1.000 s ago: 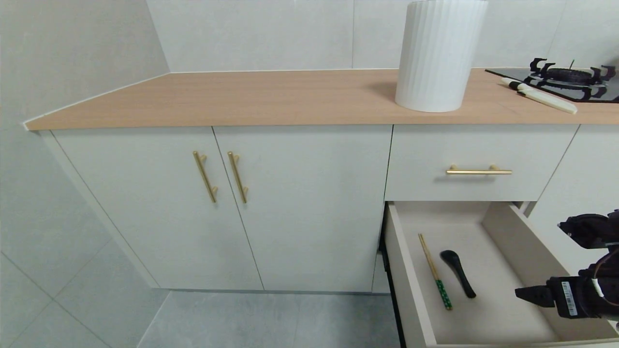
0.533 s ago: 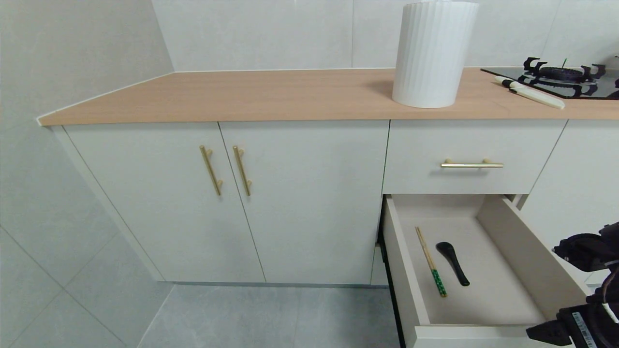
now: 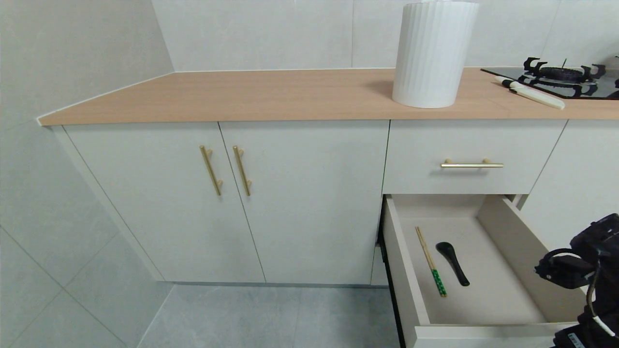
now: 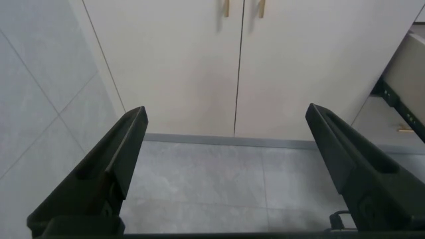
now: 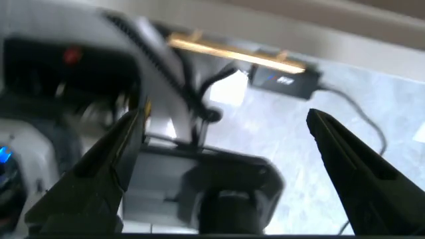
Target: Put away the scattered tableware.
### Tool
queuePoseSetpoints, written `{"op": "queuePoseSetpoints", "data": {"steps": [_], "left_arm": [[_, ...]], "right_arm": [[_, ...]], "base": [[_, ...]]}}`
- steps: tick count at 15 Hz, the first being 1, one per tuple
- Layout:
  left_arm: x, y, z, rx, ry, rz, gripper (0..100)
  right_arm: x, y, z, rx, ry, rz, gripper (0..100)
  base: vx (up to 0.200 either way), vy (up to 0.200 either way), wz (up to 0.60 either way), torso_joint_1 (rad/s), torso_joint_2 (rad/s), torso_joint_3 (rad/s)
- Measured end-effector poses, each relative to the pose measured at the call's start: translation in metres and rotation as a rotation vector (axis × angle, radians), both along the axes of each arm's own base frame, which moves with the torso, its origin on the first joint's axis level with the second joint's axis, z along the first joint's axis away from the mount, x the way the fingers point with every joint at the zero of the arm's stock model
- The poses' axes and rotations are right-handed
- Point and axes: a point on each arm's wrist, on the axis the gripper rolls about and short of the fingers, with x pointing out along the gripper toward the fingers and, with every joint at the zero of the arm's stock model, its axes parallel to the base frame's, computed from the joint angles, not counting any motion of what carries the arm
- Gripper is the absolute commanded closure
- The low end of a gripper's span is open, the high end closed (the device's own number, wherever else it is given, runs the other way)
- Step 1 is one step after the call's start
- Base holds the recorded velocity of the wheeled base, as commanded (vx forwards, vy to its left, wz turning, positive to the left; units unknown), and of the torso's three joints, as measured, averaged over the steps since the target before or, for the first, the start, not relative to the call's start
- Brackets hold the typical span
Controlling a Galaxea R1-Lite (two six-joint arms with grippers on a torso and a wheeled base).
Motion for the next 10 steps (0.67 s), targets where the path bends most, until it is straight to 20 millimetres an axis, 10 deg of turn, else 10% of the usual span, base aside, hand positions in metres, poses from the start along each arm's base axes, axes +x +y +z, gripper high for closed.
{"op": "queuePoseSetpoints", "data": {"steps": [10], "left_arm": [[0.0,0.0,0.0,0.0,0.0,0.0,0]], "right_arm": [[0.037,0.007,-0.026,-0.05,0.019,-0.149,0]], "base": [[0.0,0.0,0.0,0.0,0.0,0.0]]}}
